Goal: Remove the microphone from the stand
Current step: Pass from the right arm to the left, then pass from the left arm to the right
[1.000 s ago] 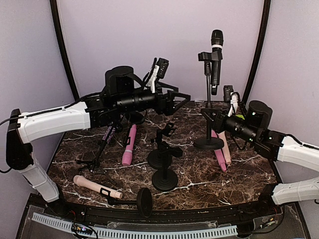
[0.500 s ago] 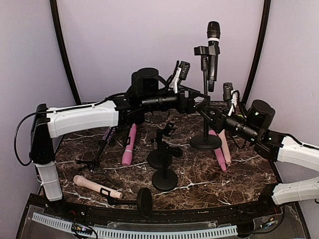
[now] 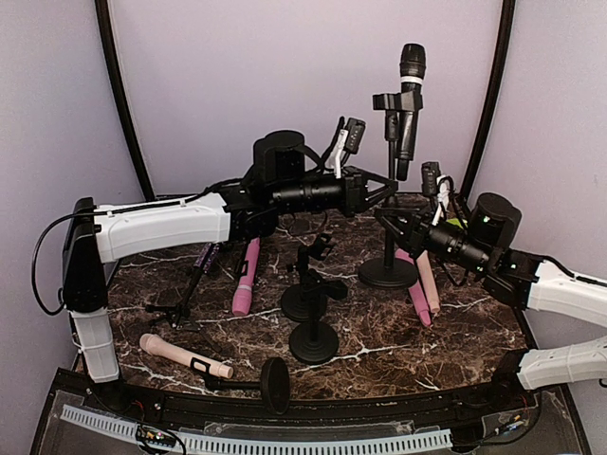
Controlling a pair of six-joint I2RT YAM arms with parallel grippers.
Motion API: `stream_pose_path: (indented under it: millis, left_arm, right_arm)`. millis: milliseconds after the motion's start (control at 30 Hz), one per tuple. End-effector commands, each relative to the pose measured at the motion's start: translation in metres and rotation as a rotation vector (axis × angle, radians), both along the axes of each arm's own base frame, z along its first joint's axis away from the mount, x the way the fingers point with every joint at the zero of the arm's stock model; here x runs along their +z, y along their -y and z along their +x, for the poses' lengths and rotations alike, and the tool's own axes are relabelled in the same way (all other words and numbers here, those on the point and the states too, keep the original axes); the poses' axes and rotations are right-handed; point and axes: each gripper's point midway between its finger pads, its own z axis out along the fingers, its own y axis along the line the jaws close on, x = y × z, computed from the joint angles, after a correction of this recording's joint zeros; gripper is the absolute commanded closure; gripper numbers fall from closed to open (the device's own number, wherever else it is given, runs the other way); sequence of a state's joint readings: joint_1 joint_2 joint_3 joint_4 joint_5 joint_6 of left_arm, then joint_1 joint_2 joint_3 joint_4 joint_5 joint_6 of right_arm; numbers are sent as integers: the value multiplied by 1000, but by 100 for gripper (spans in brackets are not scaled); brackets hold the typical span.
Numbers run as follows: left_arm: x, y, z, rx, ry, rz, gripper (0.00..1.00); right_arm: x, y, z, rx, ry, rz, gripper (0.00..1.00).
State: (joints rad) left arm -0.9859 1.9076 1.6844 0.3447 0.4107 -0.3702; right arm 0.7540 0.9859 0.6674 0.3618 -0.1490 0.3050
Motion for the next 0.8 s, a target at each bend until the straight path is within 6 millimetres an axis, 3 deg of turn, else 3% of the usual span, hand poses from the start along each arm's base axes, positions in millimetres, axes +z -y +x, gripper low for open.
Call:
stream_pose_path:
  millis: [0,167,300,433,767]
  left_arm:
    - [32,-3,-11,-40,60,-79,100]
    - [37,-11,-15,-33,76,-104,100]
    - [38,-12,-19,-49,94,-104,100]
    - [41,-14,-23,-60,108,-107,100]
    - [42,-19,-26,-57,116,-114,100]
  right_arm:
    - [23,10,-3,-38,59,73,84]
    - [27,21,-8,-62,67,103,44]
    - [28,24,-8,-77,67,105,29]
    - [23,23,-5,-84,52,60,27]
    - [13,16,-1,-71,11,25,39]
